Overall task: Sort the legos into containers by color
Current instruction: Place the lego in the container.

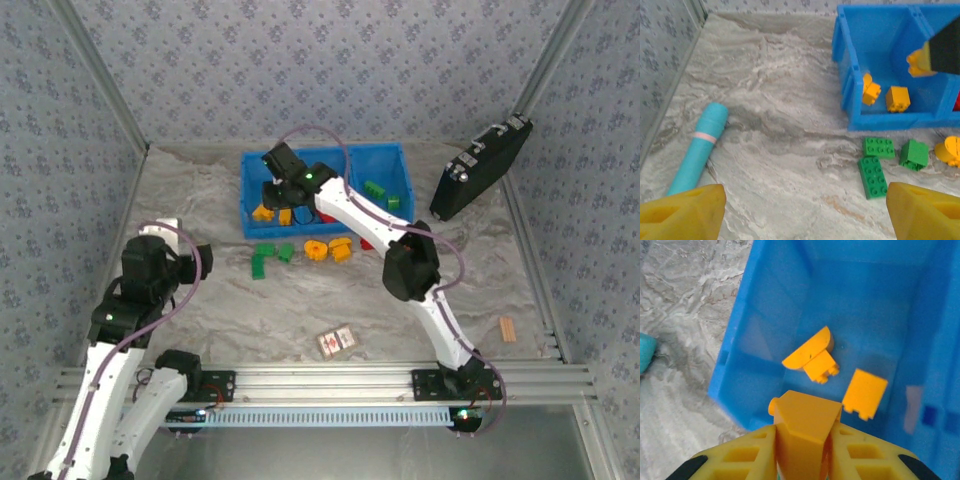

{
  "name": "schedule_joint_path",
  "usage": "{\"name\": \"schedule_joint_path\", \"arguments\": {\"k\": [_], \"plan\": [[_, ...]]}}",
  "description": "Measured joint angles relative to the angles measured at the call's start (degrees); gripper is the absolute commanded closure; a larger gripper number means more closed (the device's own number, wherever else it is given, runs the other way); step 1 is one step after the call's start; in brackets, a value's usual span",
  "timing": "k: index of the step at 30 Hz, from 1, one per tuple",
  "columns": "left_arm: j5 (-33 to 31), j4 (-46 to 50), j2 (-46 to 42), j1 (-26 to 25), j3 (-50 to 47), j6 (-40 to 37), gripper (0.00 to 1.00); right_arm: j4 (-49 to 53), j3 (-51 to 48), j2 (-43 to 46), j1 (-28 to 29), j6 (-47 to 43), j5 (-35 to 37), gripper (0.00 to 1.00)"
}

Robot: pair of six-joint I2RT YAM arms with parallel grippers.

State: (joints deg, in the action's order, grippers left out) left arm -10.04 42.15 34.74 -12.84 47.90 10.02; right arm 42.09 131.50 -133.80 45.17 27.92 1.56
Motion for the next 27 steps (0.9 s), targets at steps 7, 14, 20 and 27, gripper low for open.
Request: {"name": "schedule_joint_path", "arguments": {"k": [7, 14, 20, 27], "plan": [[4.3, 0.0, -0.1, 0.0, -5.7, 4.7, 0.18, 0.5, 4.8, -7.0, -0.9, -4.4, 1.8, 0.7], [9.6, -0.2, 6.0, 0.0, -8.4, 9.2, 0.17, -1.1, 5.2, -8.0, -0.8, -8.6, 3.7, 0.65], [11.2, -3.1, 9.7, -0.6, -10.1, 14.6, 0.18, -2.1, 5.3, -8.1, -0.8, -10.9, 3.6, 0.57], [10.2, -9.7, 14.8, -5.8, -18.1, 19.7, 0.19, -4.7, 3.3, -7.6, -0.7, -12.9, 3.8, 0.58]]}}
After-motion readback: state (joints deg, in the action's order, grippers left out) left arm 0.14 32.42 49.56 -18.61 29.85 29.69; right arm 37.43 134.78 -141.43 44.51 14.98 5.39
